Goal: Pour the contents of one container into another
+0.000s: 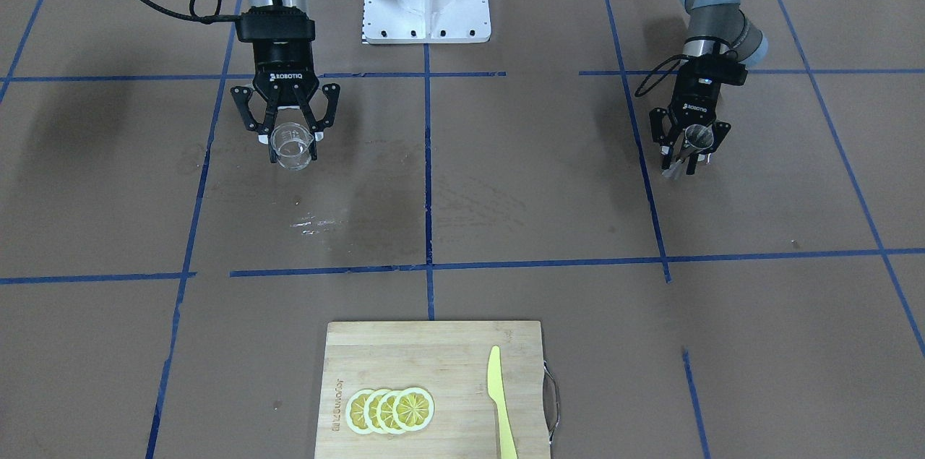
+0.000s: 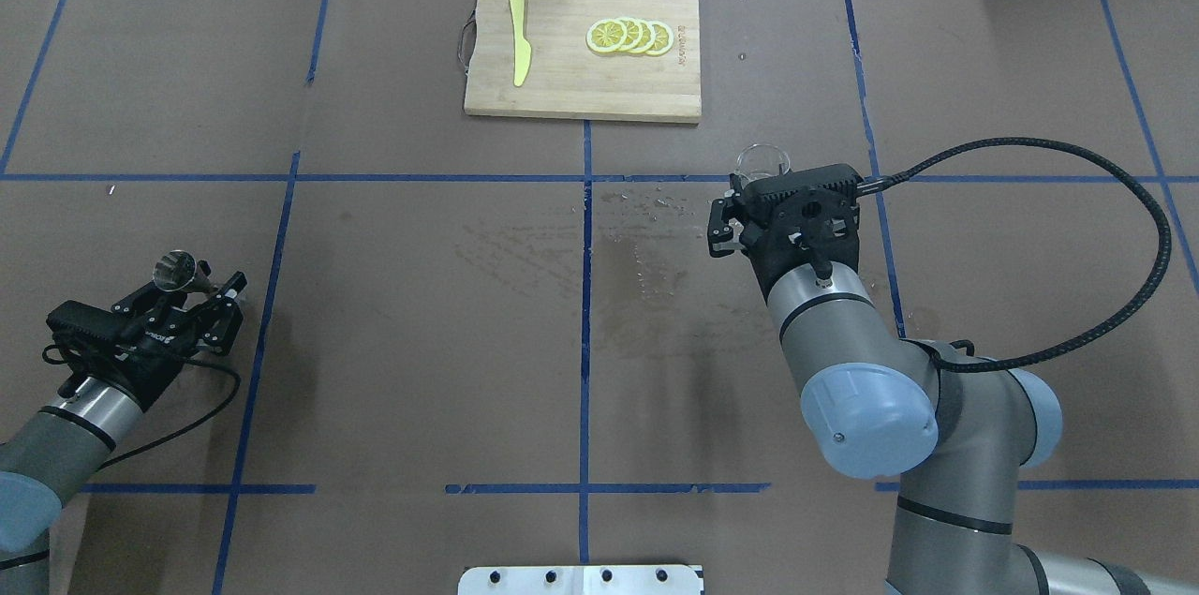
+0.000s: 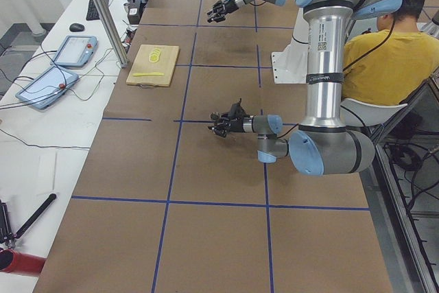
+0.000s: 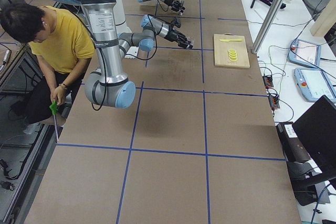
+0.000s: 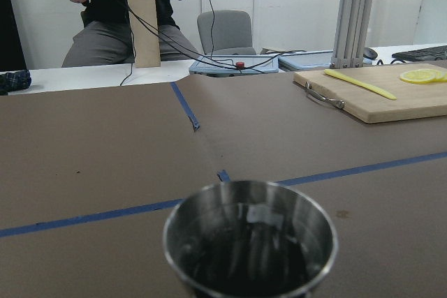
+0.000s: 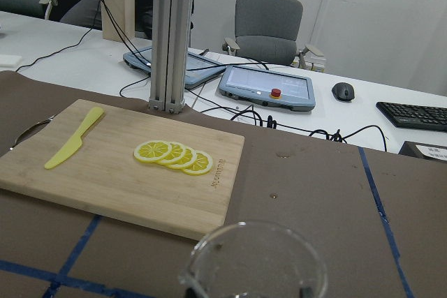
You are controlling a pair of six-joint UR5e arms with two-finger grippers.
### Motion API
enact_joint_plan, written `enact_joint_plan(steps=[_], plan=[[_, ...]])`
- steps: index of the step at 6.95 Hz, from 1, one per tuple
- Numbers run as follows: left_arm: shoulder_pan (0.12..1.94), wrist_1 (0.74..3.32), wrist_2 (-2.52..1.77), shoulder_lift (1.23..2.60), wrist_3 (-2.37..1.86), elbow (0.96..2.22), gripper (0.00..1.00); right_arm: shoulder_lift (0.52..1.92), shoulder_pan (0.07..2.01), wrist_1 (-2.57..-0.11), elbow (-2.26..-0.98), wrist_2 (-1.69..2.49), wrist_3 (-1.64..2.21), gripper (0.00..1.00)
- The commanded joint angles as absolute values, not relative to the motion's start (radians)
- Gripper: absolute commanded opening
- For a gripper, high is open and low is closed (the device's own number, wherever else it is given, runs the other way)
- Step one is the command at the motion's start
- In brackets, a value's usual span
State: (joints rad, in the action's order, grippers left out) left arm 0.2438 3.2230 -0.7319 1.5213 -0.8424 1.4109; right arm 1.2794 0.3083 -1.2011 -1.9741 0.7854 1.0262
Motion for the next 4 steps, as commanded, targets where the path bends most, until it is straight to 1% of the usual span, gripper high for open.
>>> enact_joint_plan(steps=[1, 3, 4], plan=[[0.248, 3.223, -0.826, 1.508, -0.839, 1.422, 1.00, 1.278, 0.308, -1.201, -1.974, 0.785, 1.026, 0.01], [0.252, 3.165, -0.952, 1.439, -0.839, 1.483, 1.00, 1.275, 0.308, -1.203, -1.976, 0.787, 1.025, 0.01], [0.259, 3.119, -1.041, 1.374, -0.839, 1.564, 1.00, 1.275, 0.310, -1.203, -1.973, 0.787, 1.025, 0.01]])
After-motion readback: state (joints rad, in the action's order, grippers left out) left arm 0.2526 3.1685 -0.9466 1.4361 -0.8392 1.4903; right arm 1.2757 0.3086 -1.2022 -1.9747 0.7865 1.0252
